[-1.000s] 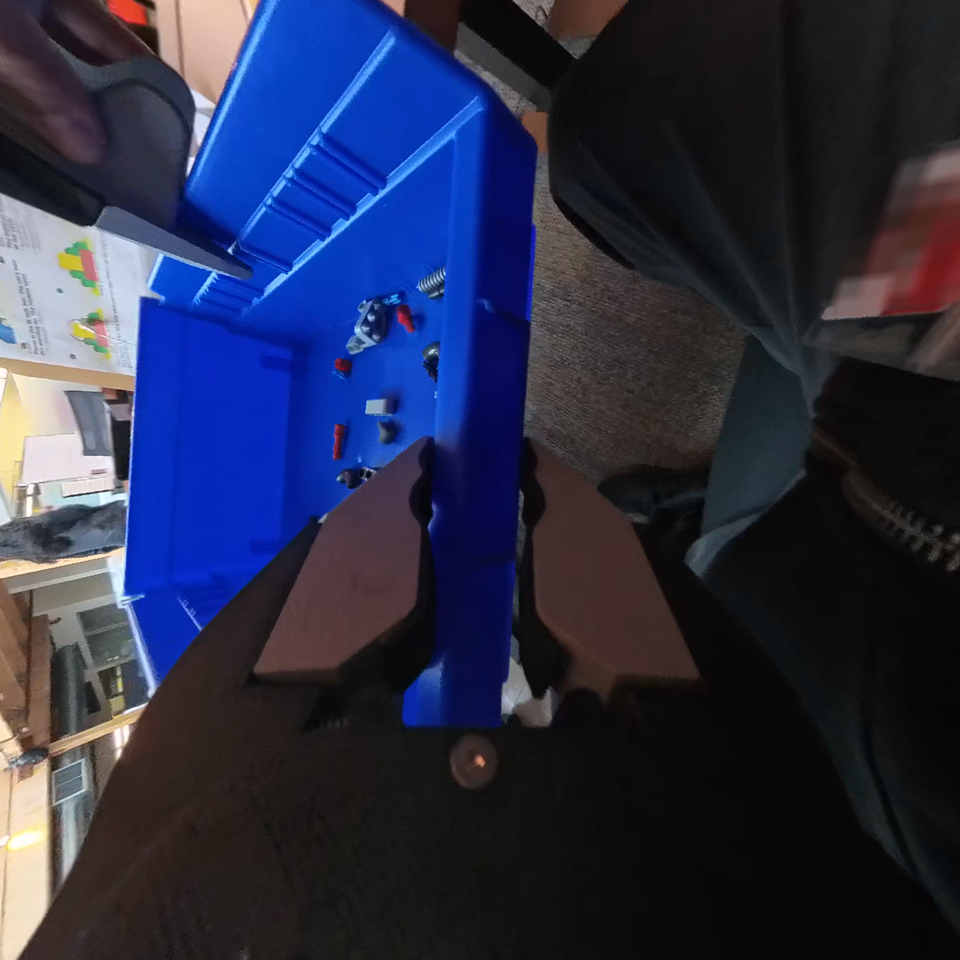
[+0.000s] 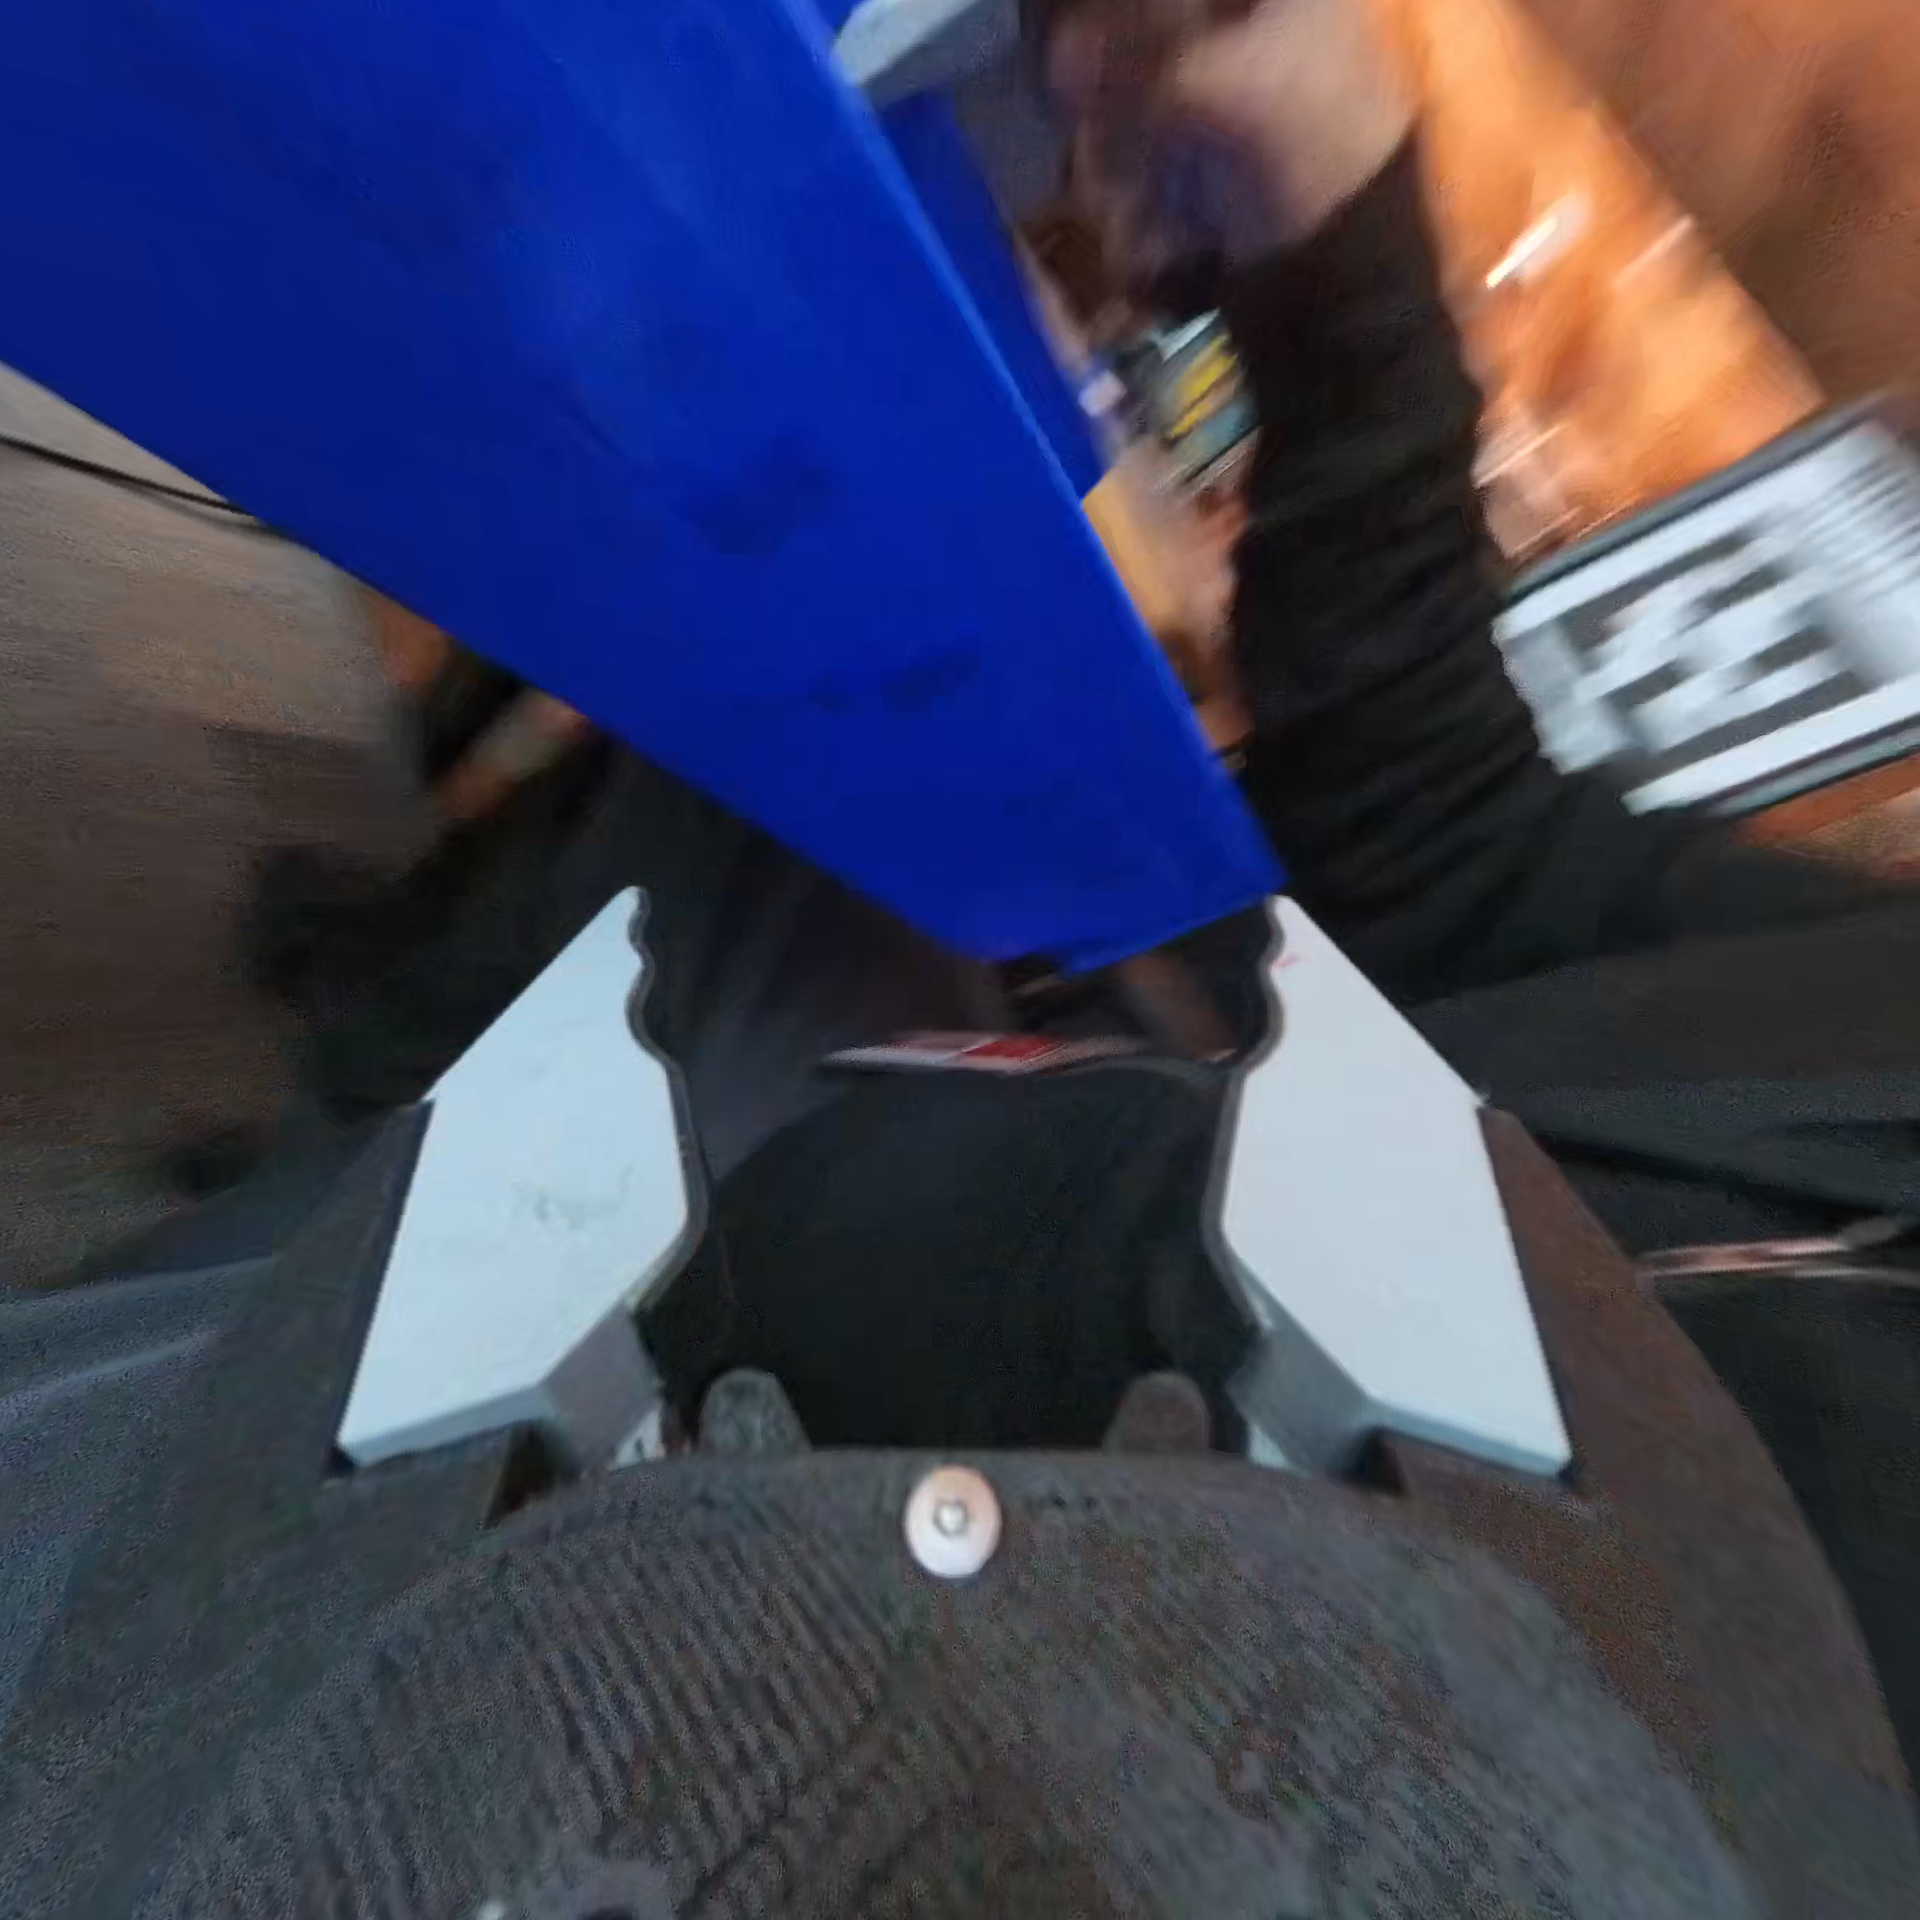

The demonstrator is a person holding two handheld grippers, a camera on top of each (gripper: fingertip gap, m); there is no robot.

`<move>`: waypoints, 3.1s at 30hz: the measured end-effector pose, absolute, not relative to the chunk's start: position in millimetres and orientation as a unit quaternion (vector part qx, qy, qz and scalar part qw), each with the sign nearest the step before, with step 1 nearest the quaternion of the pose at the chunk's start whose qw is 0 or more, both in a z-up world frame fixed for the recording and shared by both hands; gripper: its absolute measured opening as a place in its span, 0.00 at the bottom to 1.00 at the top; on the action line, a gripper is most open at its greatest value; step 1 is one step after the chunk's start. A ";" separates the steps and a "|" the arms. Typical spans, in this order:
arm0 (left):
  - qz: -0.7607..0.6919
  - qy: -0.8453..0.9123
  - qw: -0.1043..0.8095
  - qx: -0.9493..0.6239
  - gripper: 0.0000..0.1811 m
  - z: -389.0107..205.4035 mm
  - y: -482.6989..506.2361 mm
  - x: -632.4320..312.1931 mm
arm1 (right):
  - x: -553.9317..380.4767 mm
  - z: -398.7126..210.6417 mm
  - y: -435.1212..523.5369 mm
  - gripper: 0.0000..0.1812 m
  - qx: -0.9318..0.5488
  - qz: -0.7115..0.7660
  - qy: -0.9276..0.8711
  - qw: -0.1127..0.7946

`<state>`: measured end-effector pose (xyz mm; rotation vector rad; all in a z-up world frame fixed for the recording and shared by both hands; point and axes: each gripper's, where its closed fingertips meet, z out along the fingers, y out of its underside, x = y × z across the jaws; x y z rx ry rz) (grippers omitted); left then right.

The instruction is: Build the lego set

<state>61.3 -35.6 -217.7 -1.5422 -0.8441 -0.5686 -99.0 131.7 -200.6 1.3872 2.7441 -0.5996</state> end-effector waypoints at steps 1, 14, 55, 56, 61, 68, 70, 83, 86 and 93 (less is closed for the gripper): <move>-0.301 -0.376 0.626 -0.613 0.62 -211.5 -35.1 56.2 | -98.8 -201.3 126.1 0.00 0.441 -0.191 0.877 0.004; -0.367 -0.450 0.667 -0.467 0.84 -211.5 -12.0 2.4 | -97.9 -211.9 88.5 0.00 0.455 -0.209 0.866 0.018; -0.554 -0.412 0.595 -0.411 0.77 -181.9 33.8 -115.9 | -112.7 -202.3 173.9 0.03 0.503 -0.126 0.855 -0.008; -0.551 -0.421 0.595 -0.406 0.77 -182.0 33.0 -121.9 | -118.2 -203.4 173.6 0.04 0.500 -0.132 0.856 -0.014; -0.527 -0.452 0.600 -0.398 0.76 -180.7 33.7 -148.1 | -131.7 -206.6 173.7 0.03 0.516 -0.146 0.844 0.019; -0.403 -0.434 0.631 -0.501 0.63 -186.0 -1.7 -166.9 | -146.4 -207.0 176.8 0.01 0.542 -0.170 0.823 0.025; -0.317 -0.416 0.667 -0.531 0.47 -177.9 -35.1 -171.1 | -147.7 -206.3 177.9 0.01 0.547 -0.167 0.820 0.025; 0.011 -0.116 0.498 -0.859 0.09 -134.3 0.6 14.6 | -163.5 -201.1 161.5 0.00 0.532 -0.128 0.837 -0.012; 0.030 -0.193 0.445 -0.874 0.35 -155.6 -23.8 -32.1 | -164.3 -201.2 159.2 0.00 0.511 -0.124 0.851 -0.012; -0.128 -0.386 0.425 -0.809 0.50 -194.0 -104.0 -139.7 | -171.6 -201.6 153.7 0.00 0.449 -0.165 0.878 -0.015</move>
